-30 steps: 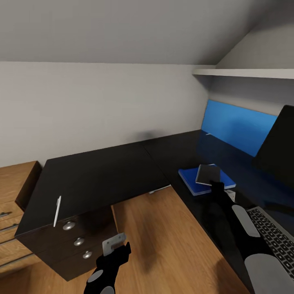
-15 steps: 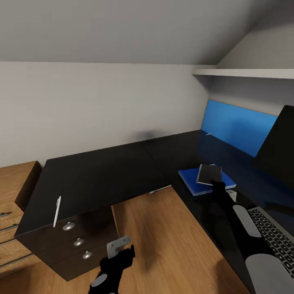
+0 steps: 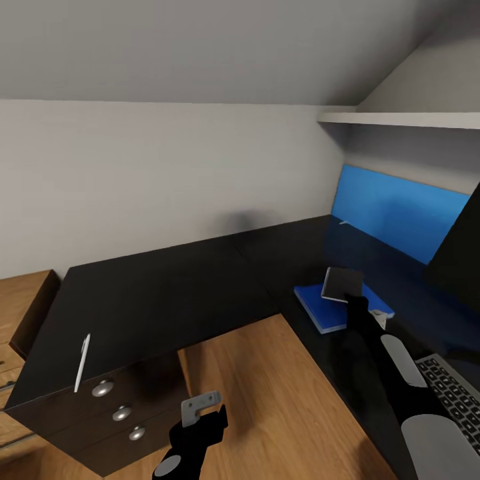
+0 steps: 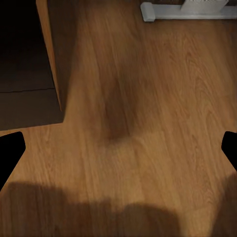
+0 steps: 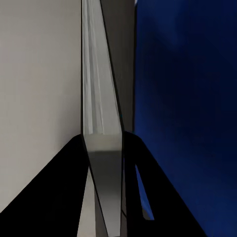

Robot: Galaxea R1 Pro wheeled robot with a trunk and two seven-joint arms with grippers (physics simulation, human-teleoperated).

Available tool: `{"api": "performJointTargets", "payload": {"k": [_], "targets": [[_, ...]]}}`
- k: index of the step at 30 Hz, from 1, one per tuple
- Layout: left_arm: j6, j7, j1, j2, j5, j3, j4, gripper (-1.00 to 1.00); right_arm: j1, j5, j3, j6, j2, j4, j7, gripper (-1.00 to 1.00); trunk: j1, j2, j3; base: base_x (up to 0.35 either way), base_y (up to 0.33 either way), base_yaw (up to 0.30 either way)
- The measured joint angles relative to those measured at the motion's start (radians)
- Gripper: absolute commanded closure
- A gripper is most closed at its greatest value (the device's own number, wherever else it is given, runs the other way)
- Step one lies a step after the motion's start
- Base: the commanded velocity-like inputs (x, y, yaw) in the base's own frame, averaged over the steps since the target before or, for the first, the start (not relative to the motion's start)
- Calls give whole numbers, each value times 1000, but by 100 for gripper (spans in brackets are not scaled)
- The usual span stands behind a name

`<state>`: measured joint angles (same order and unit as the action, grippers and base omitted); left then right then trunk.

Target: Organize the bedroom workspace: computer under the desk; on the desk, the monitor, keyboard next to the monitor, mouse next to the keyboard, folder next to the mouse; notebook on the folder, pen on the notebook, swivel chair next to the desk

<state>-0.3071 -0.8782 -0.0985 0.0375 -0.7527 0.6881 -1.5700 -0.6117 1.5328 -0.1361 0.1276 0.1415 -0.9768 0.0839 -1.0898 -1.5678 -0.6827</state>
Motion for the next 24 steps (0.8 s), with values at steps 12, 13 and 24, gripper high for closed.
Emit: {"api": "performJointTargets", "payload": {"k": [12,13,24], "targets": [[0,0,0,-1,-1,0,-1,-100,0,0,0,0,0,0,0,100,15,28,12,37,0,0],[0,0,0,-1,-1,0,-1,-100,0,0,0,0,0,0,0,100,19,35,16,2,0,0],[0,0,0,-1,-4,-1,-1,-100,0,0,0,0,0,0,0,100,61,112,50,0,0,0]]}}
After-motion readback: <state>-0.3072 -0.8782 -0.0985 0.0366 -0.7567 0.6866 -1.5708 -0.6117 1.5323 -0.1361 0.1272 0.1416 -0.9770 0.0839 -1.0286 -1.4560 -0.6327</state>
